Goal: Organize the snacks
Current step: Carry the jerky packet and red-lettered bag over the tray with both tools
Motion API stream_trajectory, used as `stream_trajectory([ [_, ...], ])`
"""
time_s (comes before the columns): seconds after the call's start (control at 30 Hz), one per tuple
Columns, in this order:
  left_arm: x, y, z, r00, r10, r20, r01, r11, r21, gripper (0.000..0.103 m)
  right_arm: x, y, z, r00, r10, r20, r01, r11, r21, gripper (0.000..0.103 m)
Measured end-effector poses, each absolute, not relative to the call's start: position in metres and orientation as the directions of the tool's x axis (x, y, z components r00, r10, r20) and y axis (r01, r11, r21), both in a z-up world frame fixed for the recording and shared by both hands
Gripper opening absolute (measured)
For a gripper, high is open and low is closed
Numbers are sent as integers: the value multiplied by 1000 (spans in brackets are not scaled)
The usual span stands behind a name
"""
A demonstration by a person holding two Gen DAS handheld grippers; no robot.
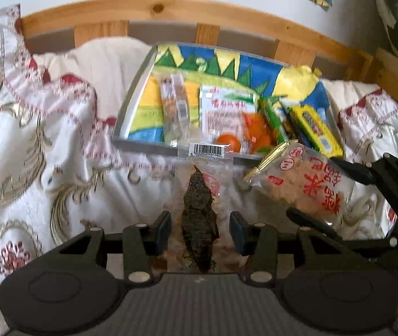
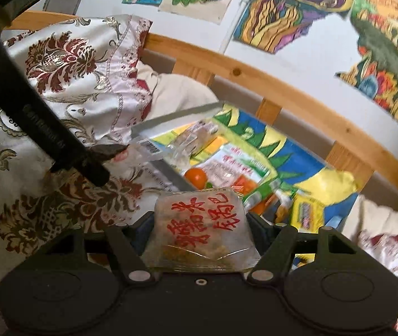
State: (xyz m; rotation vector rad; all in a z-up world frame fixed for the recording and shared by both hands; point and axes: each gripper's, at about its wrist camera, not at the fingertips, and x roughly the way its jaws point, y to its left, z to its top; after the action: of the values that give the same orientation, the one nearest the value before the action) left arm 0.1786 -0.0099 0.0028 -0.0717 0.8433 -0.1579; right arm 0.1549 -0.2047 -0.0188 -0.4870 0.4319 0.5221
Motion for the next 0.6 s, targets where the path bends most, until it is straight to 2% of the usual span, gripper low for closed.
stream_trajectory([
  [0.3,226,-38,20,707,-179,-684,116,984,-138,49,176,-217,-9,875,306,-376,-454,789,-413,71],
  [0.6,299,-65,19,708,-167,-686,78,984,-159,49,243,-240,-7,919,204,-337,-321,883,-344,71],
])
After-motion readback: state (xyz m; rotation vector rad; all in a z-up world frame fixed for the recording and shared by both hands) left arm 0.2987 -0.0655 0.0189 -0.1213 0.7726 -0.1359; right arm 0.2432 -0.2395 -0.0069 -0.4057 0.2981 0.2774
